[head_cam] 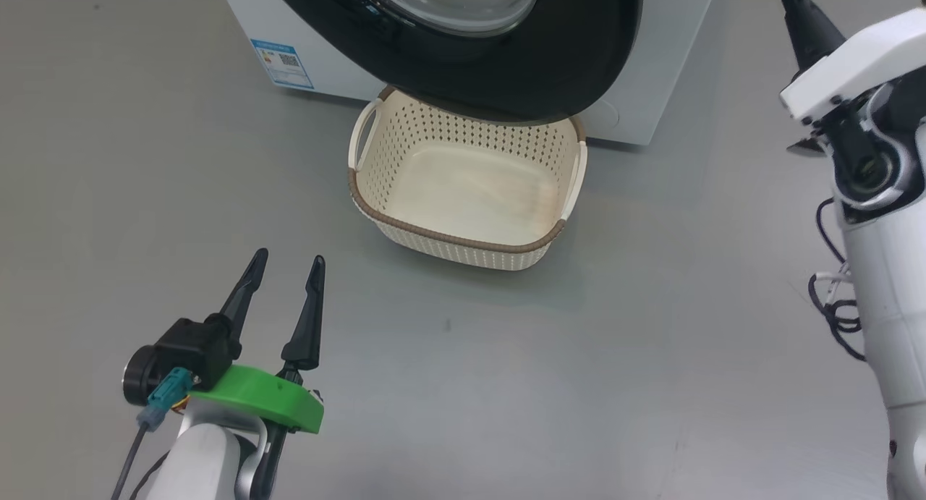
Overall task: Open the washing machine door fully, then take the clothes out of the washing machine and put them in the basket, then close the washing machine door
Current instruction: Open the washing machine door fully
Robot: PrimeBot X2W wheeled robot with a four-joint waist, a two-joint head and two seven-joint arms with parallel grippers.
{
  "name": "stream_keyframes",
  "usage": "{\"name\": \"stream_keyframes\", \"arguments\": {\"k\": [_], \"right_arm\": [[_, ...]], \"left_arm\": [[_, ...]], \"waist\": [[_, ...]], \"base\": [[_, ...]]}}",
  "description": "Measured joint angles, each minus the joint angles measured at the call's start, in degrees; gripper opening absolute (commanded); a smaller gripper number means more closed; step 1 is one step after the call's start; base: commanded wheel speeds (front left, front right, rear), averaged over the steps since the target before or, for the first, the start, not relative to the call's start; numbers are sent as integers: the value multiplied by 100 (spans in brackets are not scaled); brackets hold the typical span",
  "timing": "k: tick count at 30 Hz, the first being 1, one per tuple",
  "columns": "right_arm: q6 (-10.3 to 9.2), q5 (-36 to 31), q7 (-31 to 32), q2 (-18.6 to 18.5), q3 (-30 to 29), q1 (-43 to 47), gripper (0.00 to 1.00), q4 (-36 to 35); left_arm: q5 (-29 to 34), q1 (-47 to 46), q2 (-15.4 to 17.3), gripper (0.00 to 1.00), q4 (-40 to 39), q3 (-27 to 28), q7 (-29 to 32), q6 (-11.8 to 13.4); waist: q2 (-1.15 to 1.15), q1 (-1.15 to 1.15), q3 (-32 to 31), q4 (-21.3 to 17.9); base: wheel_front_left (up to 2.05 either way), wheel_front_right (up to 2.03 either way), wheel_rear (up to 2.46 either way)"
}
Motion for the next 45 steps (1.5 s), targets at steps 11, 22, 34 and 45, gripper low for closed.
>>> {"name": "stream_keyframes", "arguments": {"k": [11,22,34,45], "right_arm": [[0,-694,-1439,15,524,1557,0,-438],[-218,-1829,-2605,-232,787,2576,7,-494],[-654,-2029,-2804,11,650,3145,100,-746],[-715,-2164,-2808,154,542,3357,100,-985]], "left_arm": [[43,409,81,100,-22,335,0,0],[87,756,101,100,-86,494,0,0],[133,883,102,100,-233,630,0,-1],[153,910,101,100,-276,670,0,-1]], "waist": [[0,0,-591,-395],[0,0,-995,-722],[0,0,-1077,-831],[0,0,-1037,-869]], "base": [[0,0,0],[0,0,0],[0,0,0],[0,0,0]]}}
